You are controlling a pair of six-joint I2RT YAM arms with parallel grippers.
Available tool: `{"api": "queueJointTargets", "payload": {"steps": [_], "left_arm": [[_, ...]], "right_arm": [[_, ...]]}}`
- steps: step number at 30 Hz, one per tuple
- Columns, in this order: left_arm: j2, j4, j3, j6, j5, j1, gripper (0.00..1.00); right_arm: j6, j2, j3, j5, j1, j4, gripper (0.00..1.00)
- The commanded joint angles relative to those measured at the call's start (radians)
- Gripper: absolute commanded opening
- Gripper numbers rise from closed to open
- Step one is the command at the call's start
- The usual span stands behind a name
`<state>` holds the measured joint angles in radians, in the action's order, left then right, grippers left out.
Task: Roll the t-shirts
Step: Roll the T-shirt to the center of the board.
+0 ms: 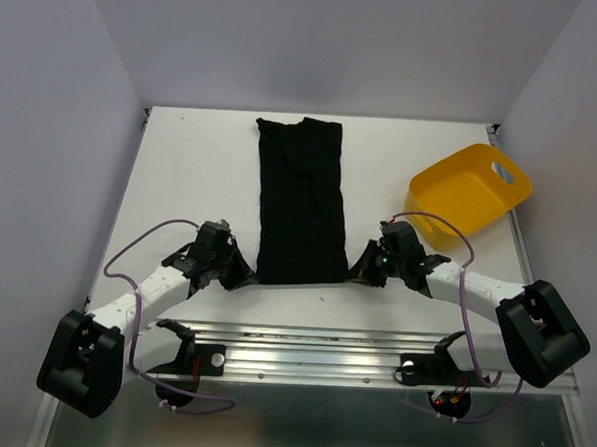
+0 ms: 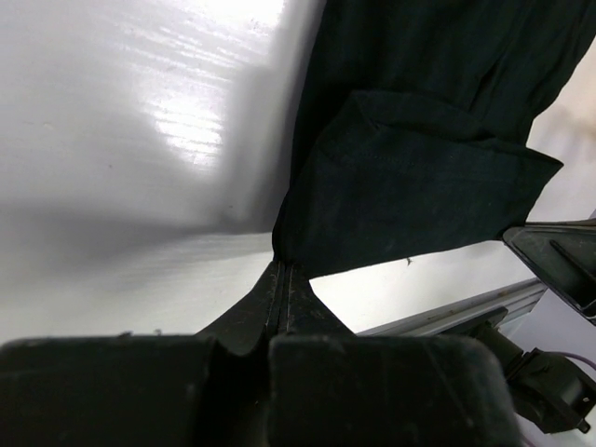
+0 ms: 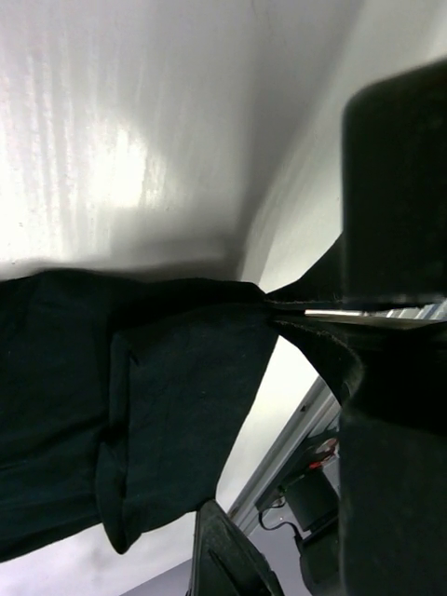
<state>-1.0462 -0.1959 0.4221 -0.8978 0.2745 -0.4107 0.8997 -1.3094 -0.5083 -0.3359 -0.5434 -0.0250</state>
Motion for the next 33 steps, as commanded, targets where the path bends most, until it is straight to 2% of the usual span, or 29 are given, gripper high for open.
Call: {"api": "queueJointTargets", "payload": {"steps": [1, 3, 8, 10, 11, 12, 15, 22, 25, 31, 33], "left_arm": [[0.041, -0.065, -0.014, -0.007, -0.001, 0.000, 0.00], [0.046, -0.065, -0.016, -0.010, -0.001, -0.002, 0.00], [0.057, -0.062, -0.025, -0.020, -0.001, -0.002, 0.00], [0.055, -0.057, -0.026, -0.020, 0.000, -0.002, 0.00], [0.054, -0.057, -0.026, -0.020, 0.002, -0.002, 0.00], [0.052, -0.056, -0.026, -0.018, 0.000, -0.002, 0.00], [0.054, -0.057, -0.025, -0.018, -0.001, -0.002, 0.00], [0.064, -0.059, -0.026, -0.024, -0.004, 0.000, 0.00], [0.066, -0.060, -0.026, -0.021, -0.008, -0.002, 0.00], [0.068, -0.060, -0.026, -0.021, -0.006, -0.002, 0.00], [0.068, -0.059, -0.025, -0.021, -0.004, 0.000, 0.00]], "right_arm": [[0.015, 0.006, -0.015, 0.018, -0.015, -0.045, 0.11], [-0.002, 0.028, -0.033, 0.057, -0.024, -0.073, 0.33], [-0.073, 0.081, -0.134, 0.127, -0.033, -0.173, 0.37], [-0.082, 0.067, -0.151, 0.121, -0.033, -0.168, 0.34], [-0.081, 0.056, -0.156, 0.111, -0.033, -0.158, 0.29], [-0.081, 0.032, -0.156, 0.104, -0.033, -0.129, 0.20], [-0.076, -0.010, -0.162, 0.089, -0.043, -0.084, 0.08], [-0.070, -0.172, -0.154, 0.113, -0.043, -0.010, 0.01], [-0.065, -0.194, -0.144, 0.147, -0.043, -0.007, 0.01], [-0.091, -0.101, -0.153, 0.146, -0.043, -0.047, 0.01], [-0.096, -0.047, -0.150, 0.162, -0.053, -0.073, 0.05]]}}
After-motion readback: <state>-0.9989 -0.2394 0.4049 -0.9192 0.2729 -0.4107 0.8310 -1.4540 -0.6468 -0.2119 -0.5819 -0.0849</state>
